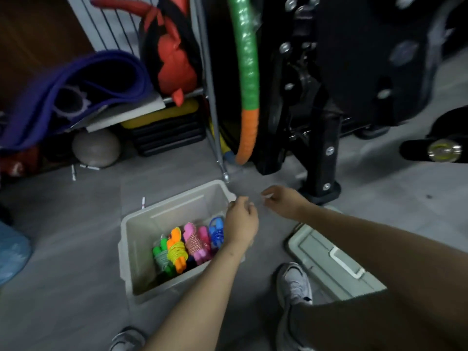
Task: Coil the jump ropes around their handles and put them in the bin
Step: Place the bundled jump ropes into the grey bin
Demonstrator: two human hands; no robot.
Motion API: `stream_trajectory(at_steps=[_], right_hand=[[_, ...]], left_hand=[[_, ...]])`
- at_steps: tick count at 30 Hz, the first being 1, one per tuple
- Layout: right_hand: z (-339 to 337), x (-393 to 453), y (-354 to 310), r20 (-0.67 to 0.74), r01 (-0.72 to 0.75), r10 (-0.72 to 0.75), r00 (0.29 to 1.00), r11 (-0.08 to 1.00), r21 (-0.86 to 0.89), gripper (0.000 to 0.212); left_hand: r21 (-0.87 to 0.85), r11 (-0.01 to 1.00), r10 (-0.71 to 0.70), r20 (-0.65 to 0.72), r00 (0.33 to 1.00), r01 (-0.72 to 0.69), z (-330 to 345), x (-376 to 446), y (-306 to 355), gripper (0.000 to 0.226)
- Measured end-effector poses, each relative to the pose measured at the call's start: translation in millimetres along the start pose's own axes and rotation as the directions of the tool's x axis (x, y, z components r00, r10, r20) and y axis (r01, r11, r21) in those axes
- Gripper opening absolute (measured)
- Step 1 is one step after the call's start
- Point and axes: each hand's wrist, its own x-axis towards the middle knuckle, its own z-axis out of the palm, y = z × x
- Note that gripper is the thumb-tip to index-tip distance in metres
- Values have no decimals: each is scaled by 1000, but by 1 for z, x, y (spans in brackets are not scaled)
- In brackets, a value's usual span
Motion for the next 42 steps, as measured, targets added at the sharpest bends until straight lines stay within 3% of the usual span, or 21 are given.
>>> stream_trajectory(at_steps=[5,9,11,16,20,24,27,31,37,42], right_hand=[[-59,-26,62,140,-175,175,975,985,-13,31],[-42,-46,151,-29,-249,247,969,967,-54,36],[-19,-55,198,-105,-336,335,936,942,10,39],[40,-81,289,-191,-561,566,802,824,85,51],[78,-104,346,-117,-710,735,668,676,198,63],[107,-117,383,-102,-786,816,569,576,222,79],[124,-121,401,-51,-819,883,467,454,350,91],[139,-126,412,-32,-767,876,482,439,468,92],[146,-128,405,-28,-748,849,528,480,459,99],[138,-138,380,-119,-690,824,554,534,488,79]], left_hand=[[79,996,35,201,979,-52,50,-10,52,31],[174,981,30,327,945,-91,111,-4,54,32],[256,958,24,381,924,-131,147,3,46,32],[470,841,1,496,868,-269,232,25,14,32],[596,737,-60,527,848,-318,281,48,-18,46],[601,753,-134,539,832,-267,313,67,-47,76],[596,760,-103,504,858,-259,332,72,-66,86],[623,752,-114,445,888,-216,342,81,-79,91],[590,795,-136,398,907,-140,331,81,-76,89],[532,824,-20,371,928,-195,290,66,-62,83]])
